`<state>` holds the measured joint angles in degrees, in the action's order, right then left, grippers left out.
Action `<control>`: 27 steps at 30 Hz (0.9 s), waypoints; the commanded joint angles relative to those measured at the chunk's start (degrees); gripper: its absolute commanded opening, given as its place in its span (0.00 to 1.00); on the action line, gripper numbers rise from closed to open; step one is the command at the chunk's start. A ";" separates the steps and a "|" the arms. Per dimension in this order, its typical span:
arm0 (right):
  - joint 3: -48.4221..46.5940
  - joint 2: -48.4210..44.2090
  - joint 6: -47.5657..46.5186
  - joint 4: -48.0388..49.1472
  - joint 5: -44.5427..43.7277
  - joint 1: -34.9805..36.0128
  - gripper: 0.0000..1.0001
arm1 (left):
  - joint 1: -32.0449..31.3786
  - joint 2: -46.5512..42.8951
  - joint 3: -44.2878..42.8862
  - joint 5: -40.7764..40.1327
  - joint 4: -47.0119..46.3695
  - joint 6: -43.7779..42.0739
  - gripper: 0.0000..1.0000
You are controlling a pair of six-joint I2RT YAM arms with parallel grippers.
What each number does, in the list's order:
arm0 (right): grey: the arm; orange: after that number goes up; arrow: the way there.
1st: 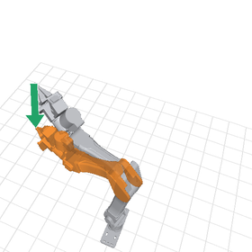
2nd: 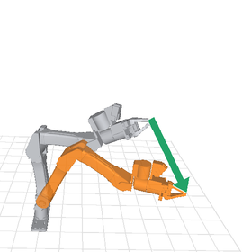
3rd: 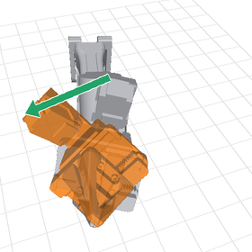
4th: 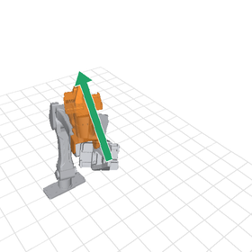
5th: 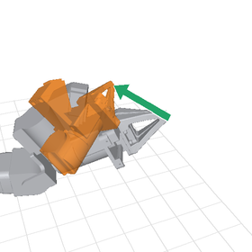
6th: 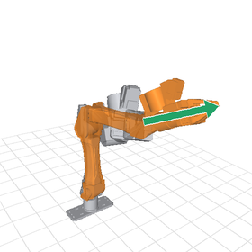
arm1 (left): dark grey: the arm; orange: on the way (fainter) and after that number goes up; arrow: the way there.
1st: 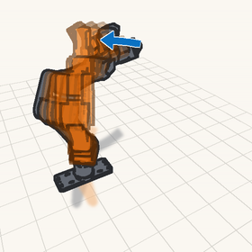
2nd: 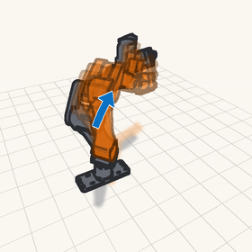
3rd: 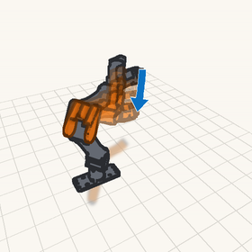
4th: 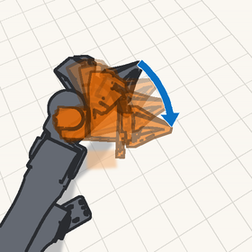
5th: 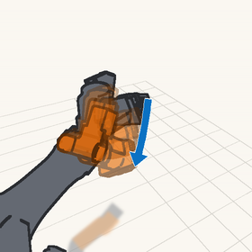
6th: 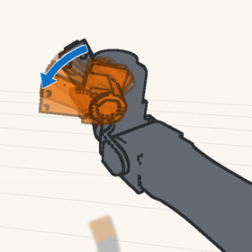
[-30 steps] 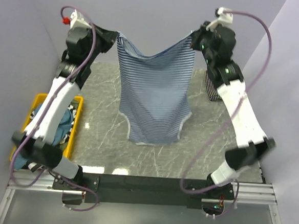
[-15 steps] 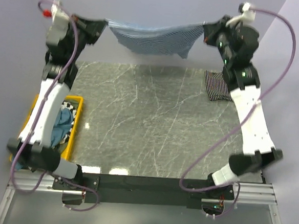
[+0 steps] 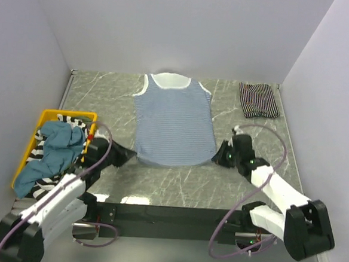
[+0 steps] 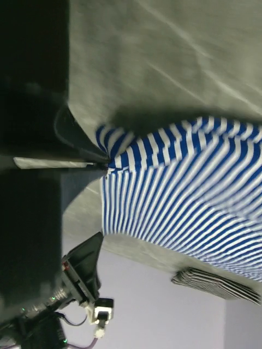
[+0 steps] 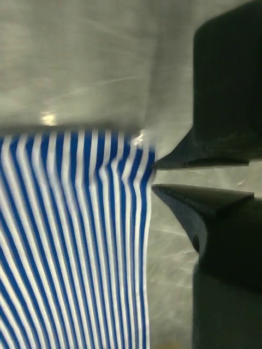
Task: Fold and stack the tank tops
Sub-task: Flatten the tank top out
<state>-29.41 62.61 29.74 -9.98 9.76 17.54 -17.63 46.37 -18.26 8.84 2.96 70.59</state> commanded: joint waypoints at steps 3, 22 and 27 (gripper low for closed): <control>5.32 -12.32 5.94 1.64 -0.61 2.49 0.46 | -4.77 -10.85 4.20 -0.23 4.65 4.12 0.34; -0.03 -5.94 15.70 -2.69 -20.64 22.35 0.54 | -4.00 6.49 -25.06 -21.67 21.14 -9.75 0.49; 2.69 3.30 19.56 1.89 -18.64 20.70 0.54 | 1.97 20.15 -31.03 -15.62 14.45 -12.31 0.47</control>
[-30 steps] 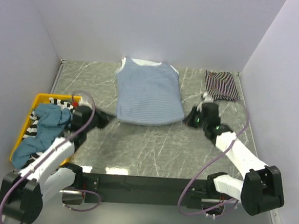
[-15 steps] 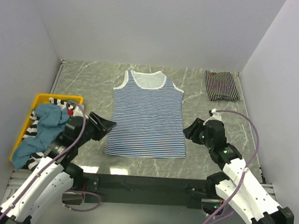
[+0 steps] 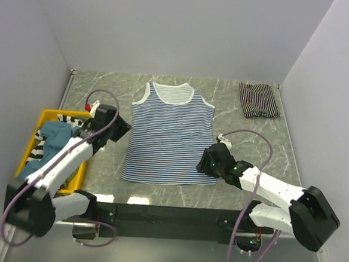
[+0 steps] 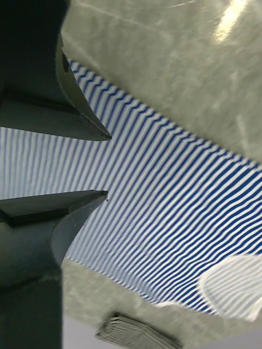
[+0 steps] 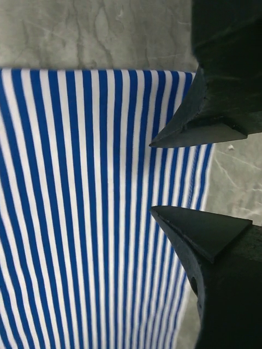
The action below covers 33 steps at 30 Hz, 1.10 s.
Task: Fold and stack the tank tops
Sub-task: Flatten the tank top out
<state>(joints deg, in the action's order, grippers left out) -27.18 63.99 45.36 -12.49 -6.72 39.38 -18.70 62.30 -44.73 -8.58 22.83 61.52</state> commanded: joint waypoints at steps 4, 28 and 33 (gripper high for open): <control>2.13 3.60 5.26 4.85 1.36 -7.19 0.54 | 6.13 13.43 -9.66 5.41 -8.51 -4.65 0.47; -30.16 22.91 5.79 -9.38 -11.65 23.28 0.48 | 12.64 49.56 -36.12 17.73 -7.89 -21.87 0.49; -44.52 38.30 3.94 -13.34 -13.67 30.32 0.49 | 12.72 52.83 -38.59 16.23 -5.95 -23.11 0.51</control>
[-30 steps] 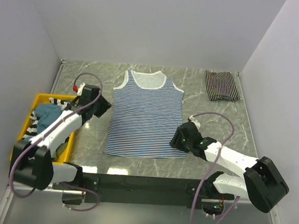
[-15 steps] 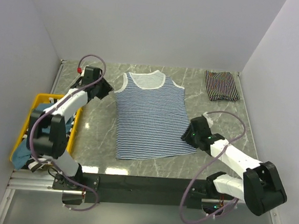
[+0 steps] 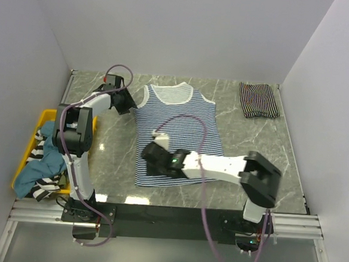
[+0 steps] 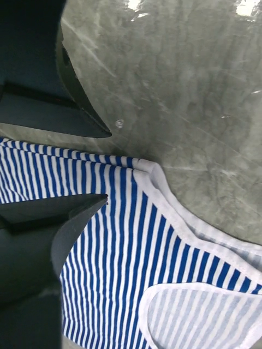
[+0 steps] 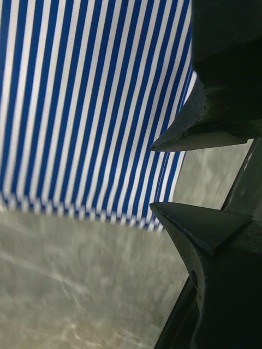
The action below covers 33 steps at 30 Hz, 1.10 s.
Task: Fold and stack the tank tops
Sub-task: Flatten the tank top out, then fold the tank top
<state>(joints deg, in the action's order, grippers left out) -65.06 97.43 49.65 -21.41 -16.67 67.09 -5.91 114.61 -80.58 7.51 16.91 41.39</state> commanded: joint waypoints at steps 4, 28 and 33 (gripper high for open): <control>-14.11 10.58 -1.39 -5.92 -3.37 5.50 0.50 | -0.06 1.93 -2.57 -1.00 -0.12 -3.33 0.49; -15.11 16.67 -0.25 -7.60 -4.08 11.13 0.00 | -0.24 1.59 2.35 -4.25 -3.28 1.50 0.26; -6.34 10.08 -0.17 -4.61 -2.59 12.36 0.00 | -0.50 -3.50 8.15 -7.33 -5.13 6.06 0.11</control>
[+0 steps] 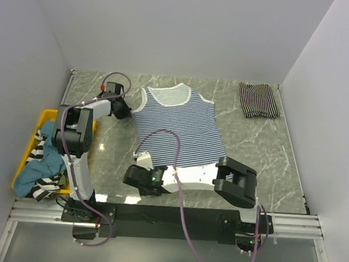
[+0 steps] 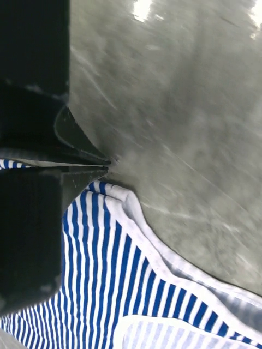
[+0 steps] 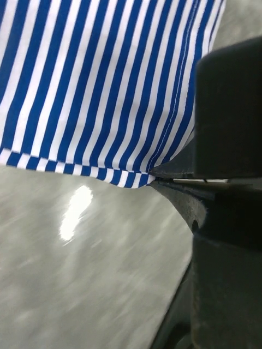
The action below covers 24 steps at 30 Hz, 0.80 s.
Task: Fold and stack the tank tops
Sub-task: Fold the tank top
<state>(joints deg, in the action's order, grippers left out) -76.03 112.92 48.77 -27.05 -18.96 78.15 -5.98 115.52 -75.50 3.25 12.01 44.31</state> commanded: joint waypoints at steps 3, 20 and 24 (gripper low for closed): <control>9.39 -9.64 0.97 3.40 1.64 2.01 0.00 | -0.44 -6.88 6.24 -3.07 -1.46 4.90 0.05; 10.99 -12.20 0.80 3.49 2.70 3.41 0.00 | -3.69 -12.79 14.25 -3.07 -5.07 6.66 0.47; 13.00 -14.74 1.15 3.84 2.61 3.50 0.00 | -4.13 -9.72 12.58 -6.13 -3.14 7.54 0.41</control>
<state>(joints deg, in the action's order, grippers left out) -64.40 102.72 49.01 -24.34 -15.84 81.23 -9.72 103.79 -60.77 0.60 8.14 50.89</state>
